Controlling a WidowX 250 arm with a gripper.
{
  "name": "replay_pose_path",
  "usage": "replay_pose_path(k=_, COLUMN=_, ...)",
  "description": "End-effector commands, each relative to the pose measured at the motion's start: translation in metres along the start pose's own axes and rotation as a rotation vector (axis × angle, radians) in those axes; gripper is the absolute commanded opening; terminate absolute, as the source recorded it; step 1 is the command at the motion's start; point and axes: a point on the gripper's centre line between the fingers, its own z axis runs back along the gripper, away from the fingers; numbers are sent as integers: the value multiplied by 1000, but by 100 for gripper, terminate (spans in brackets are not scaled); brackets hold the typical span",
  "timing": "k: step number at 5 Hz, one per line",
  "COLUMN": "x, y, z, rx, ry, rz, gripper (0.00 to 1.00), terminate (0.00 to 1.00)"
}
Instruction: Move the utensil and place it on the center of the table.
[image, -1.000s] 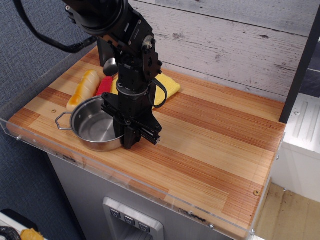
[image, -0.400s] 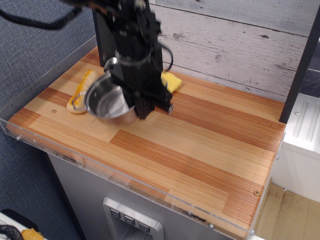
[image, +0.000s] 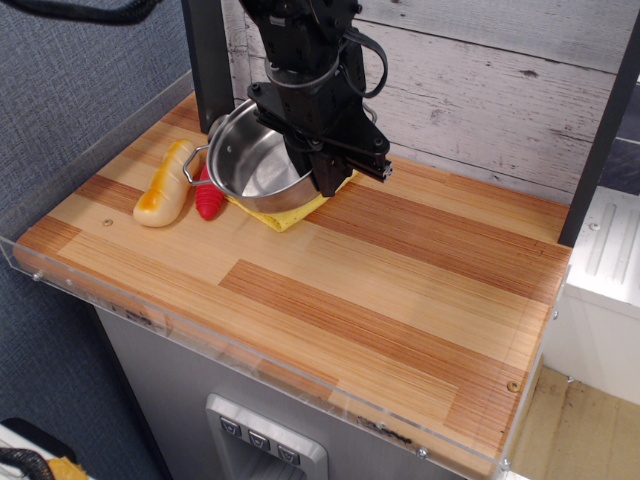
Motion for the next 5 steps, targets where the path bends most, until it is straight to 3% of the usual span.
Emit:
replay_pose_path(k=1, x=19, y=-38, z=0, rx=-88, ry=-51, rz=-150, gripper=0, terminate=0)
replay_pose_path(k=3, x=5, y=-70, z=-18, rx=-144, ry=11, rz=-253, gripper=0, terminate=0)
replay_pose_path(k=5, x=-4, y=-77, z=-37, rx=-172, ry=69, rz=-290, gripper=0, terminate=0)
